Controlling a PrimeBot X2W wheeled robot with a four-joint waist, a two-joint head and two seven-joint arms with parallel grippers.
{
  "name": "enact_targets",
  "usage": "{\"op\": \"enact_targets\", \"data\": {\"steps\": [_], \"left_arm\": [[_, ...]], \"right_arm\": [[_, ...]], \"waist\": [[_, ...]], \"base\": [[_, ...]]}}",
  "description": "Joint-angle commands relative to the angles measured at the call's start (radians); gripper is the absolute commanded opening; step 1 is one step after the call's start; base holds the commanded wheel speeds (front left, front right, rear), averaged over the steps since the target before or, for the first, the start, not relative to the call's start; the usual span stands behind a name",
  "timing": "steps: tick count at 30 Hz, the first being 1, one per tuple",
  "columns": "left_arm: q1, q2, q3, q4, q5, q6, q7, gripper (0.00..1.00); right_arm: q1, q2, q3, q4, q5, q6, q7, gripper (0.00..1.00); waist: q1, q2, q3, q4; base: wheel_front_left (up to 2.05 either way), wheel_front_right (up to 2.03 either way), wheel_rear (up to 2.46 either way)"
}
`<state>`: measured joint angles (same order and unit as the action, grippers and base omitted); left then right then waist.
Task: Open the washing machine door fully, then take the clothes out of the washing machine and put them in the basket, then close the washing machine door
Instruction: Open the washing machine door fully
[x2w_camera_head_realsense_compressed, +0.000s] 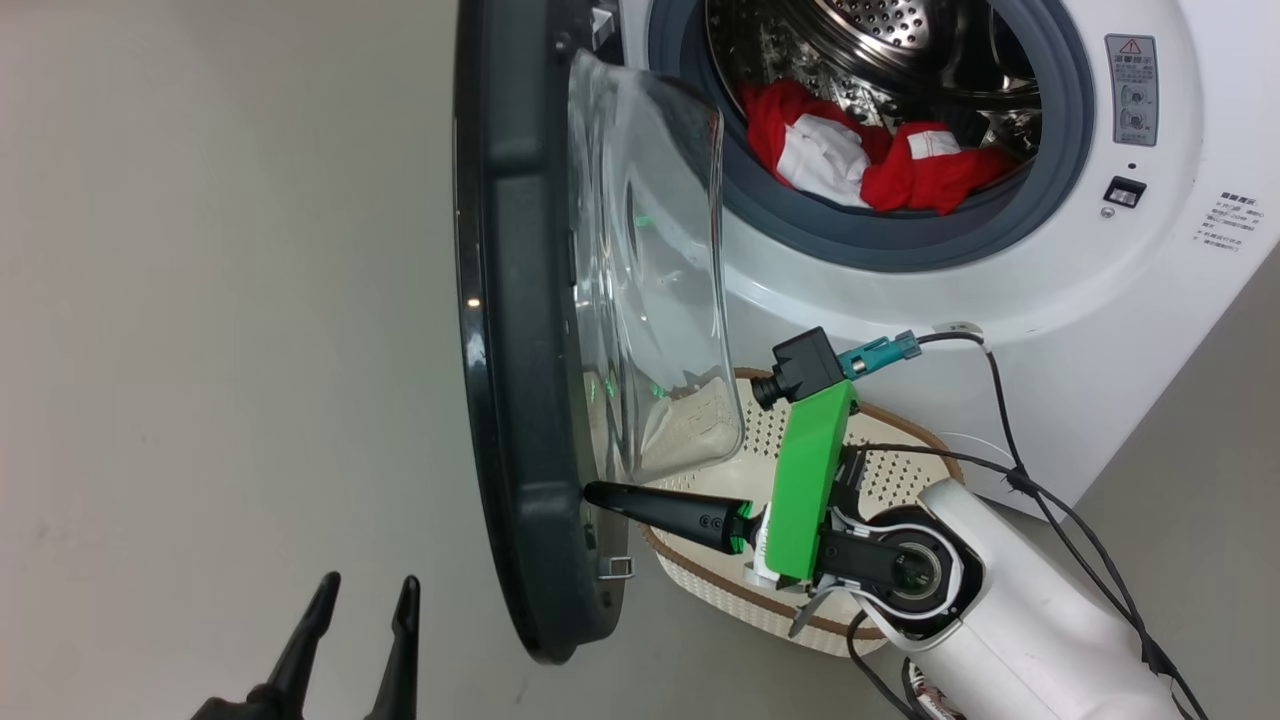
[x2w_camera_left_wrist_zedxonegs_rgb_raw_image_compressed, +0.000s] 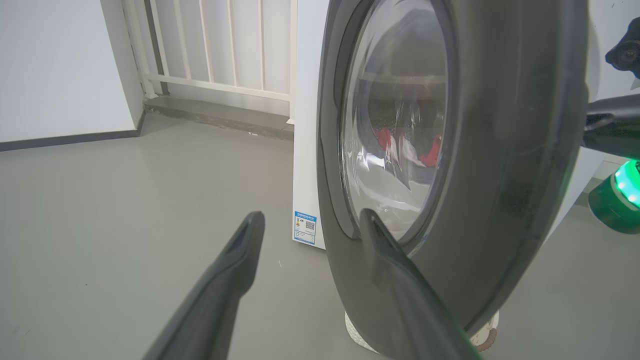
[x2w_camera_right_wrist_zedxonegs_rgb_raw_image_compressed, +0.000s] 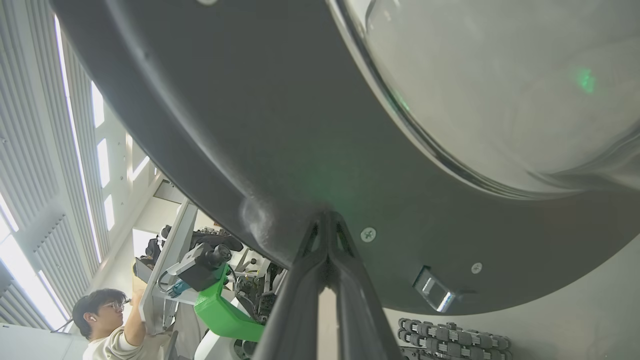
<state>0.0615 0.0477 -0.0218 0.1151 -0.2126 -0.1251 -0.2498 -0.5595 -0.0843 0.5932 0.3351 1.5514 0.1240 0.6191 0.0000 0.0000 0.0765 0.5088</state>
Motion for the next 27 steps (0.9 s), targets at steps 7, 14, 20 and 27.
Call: {"op": "enact_targets", "data": {"steps": [7, 14, 20, 27], "left_arm": [[-0.043, 0.003, 0.032, -0.015, -0.006, -0.006, -0.012, 1.0], [-0.046, 0.003, 0.043, -0.012, -0.004, -0.006, -0.012, 1.0], [-0.039, 0.003, 0.059, -0.011, -0.003, -0.006, -0.012, 1.0], [-0.041, 0.006, 0.078, -0.004, -0.006, -0.006, -0.012, 1.0]], "right_arm": [[-0.012, 0.016, 0.008, -0.024, -0.009, 0.007, -0.041, 1.0], [0.015, -0.015, 0.009, -0.016, -0.02, 0.007, -0.081, 1.0], [0.055, -0.052, 0.008, -0.004, -0.039, 0.007, -0.142, 1.0], [0.114, -0.11, 0.021, 0.007, -0.067, 0.007, -0.217, 1.0]], "waist": [[0.0, 0.0, -0.006, -0.017], [0.0, 0.0, -0.013, -0.045], [0.0, 0.0, -0.02, -0.077], [0.0, 0.0, -0.023, -0.104]], "base": [[0.0, 0.0, 0.0], [0.0, 0.0, 0.0], [0.0, 0.0, 0.0], [0.0, 0.0, 0.0]]}}
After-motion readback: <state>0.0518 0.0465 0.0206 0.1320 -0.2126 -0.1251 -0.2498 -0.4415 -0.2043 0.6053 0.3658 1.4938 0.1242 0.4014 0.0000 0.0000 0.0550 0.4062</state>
